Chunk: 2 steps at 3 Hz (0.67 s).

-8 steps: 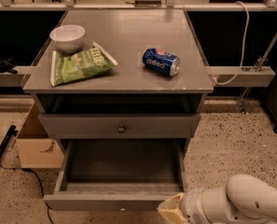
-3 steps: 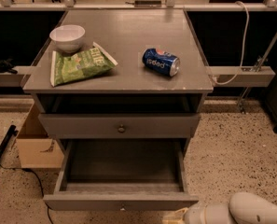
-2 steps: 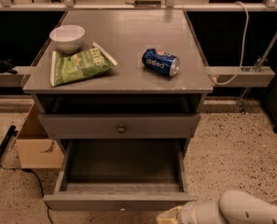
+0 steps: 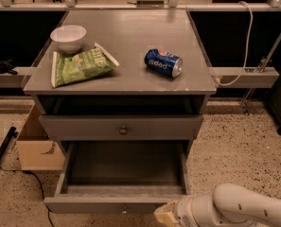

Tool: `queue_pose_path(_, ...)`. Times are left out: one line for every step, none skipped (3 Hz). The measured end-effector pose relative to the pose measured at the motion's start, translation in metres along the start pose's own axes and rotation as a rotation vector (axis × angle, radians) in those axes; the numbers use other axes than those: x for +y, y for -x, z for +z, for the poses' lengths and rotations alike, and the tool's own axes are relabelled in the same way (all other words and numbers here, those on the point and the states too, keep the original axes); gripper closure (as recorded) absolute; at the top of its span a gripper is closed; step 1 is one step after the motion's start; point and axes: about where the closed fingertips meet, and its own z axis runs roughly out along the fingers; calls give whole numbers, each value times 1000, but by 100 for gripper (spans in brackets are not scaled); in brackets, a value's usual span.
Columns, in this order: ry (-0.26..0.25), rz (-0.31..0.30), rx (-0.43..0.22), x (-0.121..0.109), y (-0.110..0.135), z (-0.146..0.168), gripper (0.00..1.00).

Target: Close middle drawer

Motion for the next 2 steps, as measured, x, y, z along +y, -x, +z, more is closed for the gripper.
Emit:
queue_pose_path(74,76,-73,-1,-9,-4,100)
queue_pose_path(122,171,-200,-6,-23,-18,100)
